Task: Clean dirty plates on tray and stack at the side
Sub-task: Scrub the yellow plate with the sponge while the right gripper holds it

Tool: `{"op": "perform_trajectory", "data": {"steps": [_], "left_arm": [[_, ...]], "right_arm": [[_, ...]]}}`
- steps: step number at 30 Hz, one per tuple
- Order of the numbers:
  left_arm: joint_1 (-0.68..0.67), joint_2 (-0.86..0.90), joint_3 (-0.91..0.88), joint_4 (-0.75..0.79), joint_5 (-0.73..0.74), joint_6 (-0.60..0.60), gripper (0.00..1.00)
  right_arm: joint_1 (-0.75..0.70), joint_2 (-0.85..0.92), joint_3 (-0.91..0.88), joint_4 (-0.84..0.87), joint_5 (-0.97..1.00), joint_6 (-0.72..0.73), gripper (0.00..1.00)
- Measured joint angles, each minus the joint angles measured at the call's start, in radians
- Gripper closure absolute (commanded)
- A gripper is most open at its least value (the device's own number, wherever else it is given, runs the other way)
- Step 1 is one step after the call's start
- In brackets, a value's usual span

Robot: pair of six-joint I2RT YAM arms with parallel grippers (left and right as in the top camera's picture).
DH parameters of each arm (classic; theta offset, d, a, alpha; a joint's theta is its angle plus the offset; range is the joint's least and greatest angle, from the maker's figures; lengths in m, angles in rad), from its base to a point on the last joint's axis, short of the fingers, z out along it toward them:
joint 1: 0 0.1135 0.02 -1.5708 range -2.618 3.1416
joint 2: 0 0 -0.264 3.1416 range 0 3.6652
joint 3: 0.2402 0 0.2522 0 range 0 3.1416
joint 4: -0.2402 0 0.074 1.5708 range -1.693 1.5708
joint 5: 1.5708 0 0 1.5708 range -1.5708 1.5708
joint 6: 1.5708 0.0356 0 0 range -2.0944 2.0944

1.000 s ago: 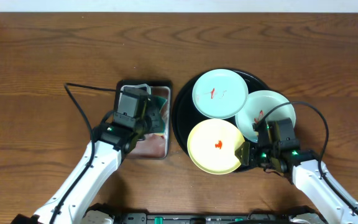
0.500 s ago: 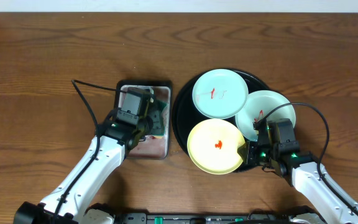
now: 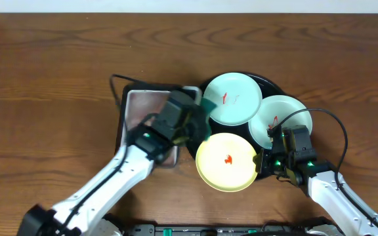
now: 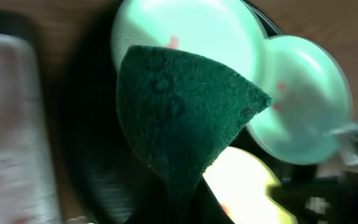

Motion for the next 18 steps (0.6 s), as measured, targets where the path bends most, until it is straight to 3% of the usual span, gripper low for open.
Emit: {"op": "perform_trajectory", "data": {"steps": [9, 18], "left_arm": [[-0.214, 0.231, 0.001, 0.136, 0.084, -0.18, 0.93], [-0.28, 0.327, 0.002, 0.129, 0.086, -0.241, 0.92]], "right_arm": [[0.0, 0.0, 0.0, 0.0, 0.0, 0.0, 0.99], [0.0, 0.0, 0.0, 0.0, -0.001, 0.0, 0.99]]}}
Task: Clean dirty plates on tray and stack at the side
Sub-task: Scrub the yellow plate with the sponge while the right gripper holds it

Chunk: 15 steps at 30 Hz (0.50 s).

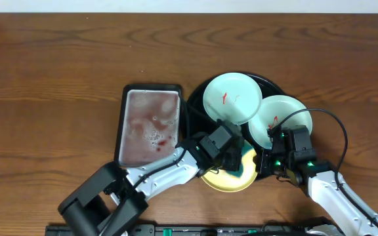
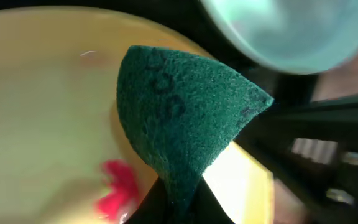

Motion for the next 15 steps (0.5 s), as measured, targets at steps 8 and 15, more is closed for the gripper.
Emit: {"op": "perform_trajectory", "data": {"steps": [8, 15], "left_arm": [[0.073, 0.0, 0.016, -0.065, -0.096, -0.005, 0.92], [0.122, -0.066, 0.016, -0.084, -0.121, -0.004, 0.93]], "right_arm": [[0.004, 0.0, 0.0, 0.002, -0.017, 0.001, 0.99], [0.004, 0.0, 0.0, 0.003, -0.013, 0.002, 0.99]]}}
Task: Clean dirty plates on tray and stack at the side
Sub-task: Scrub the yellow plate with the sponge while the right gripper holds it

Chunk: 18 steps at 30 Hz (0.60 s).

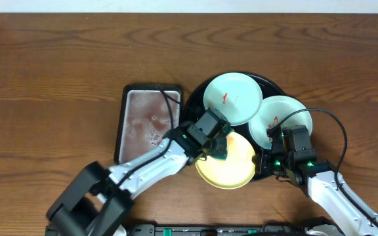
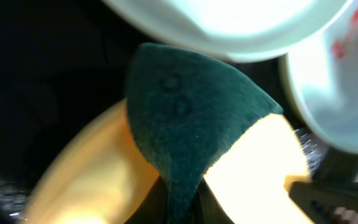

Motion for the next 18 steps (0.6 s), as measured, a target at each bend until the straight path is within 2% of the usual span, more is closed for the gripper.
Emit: {"op": "perform_trajectory", "data": {"steps": [7, 18], "left_arm": [[-0.032, -0.079, 0.0, 0.011, -0.018, -0.001, 0.93], [-0.15, 0.065, 0.0, 0.052, -0.02, 0.001, 0.92]], "right_arm": [[0.0, 0.0, 0.0, -0.002, 0.0, 0.0, 0.99], [0.0, 0.0, 0.0, -0.002, 0.0, 0.0, 0.99]]}}
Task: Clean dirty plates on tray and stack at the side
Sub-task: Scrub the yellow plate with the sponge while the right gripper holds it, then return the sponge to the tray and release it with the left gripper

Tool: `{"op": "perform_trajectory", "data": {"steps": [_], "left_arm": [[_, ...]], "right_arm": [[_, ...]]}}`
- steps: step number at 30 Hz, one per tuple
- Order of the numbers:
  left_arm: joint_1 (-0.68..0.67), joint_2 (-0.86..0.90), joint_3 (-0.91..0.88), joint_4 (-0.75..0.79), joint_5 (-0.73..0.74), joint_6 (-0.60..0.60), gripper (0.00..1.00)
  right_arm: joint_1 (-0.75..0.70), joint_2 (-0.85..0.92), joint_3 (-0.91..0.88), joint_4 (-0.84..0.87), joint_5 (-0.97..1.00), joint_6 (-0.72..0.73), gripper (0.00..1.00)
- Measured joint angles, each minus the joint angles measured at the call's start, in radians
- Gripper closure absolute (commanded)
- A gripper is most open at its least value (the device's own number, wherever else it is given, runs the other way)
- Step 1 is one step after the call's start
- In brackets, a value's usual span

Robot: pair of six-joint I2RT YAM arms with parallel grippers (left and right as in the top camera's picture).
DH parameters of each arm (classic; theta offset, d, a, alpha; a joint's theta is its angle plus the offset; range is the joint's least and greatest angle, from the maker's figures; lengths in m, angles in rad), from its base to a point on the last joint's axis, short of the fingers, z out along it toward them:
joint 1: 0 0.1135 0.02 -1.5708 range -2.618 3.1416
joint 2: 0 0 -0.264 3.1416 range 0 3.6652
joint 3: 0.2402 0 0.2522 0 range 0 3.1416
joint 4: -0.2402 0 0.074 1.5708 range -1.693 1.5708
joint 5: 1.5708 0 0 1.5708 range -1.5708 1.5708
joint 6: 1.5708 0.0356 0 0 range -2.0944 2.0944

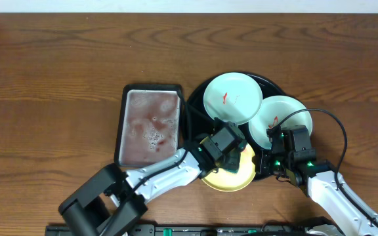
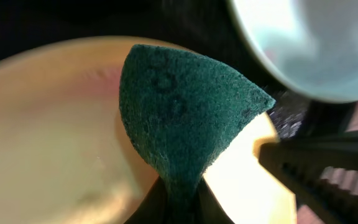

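My left gripper (image 1: 231,156) is shut on a dark green scouring sponge (image 2: 179,118) and presses it on the yellow plate (image 1: 225,178) at the front of the round black tray (image 1: 195,108). In the left wrist view the yellow plate (image 2: 48,124) shows only a faint pink smear. Two mint plates with red stains lie behind it, one (image 1: 233,98) at the tray's back and one (image 1: 282,118) at its right. My right gripper (image 1: 266,161) sits at the yellow plate's right rim, its dark fingers (image 2: 316,177) closed on the edge.
A black rectangular pan (image 1: 151,124) of pinkish soapy water stands just left of the round tray. Brown wooden table (image 1: 58,78) spreads out to the left and behind. The right arm's cable (image 1: 336,131) loops beside the right mint plate.
My left gripper has moved the sponge from the yellow plate's far left rim to its middle right, close to the right gripper. The right arm and the plates have stayed put.
The sponge was first held over the gap between the pan and the round tray. Then it was on the yellow plate's right part beside a red stain, then at the plate's far left rim. Now it is mid-plate and only a pink smear shows.
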Motion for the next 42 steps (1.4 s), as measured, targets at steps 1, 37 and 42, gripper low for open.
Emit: {"op": "perform_trajectory", "data": {"steps": [1, 37, 42], "left_arm": [[0.0, 0.003, 0.0, 0.0, -0.001, 0.006, 0.92], [0.608, -0.238, 0.005, -0.382, -0.131, 0.291, 0.92], [0.618, -0.129, 0.004, -0.342, -0.131, 0.326, 0.92]], "right_arm": [[0.0, 0.0, 0.0, 0.0, 0.0, 0.0, 0.99], [0.0, 0.0, 0.0, -0.015, -0.002, -0.003, 0.88], [0.0, 0.0, 0.0, -0.01, -0.003, -0.002, 0.94]]}}
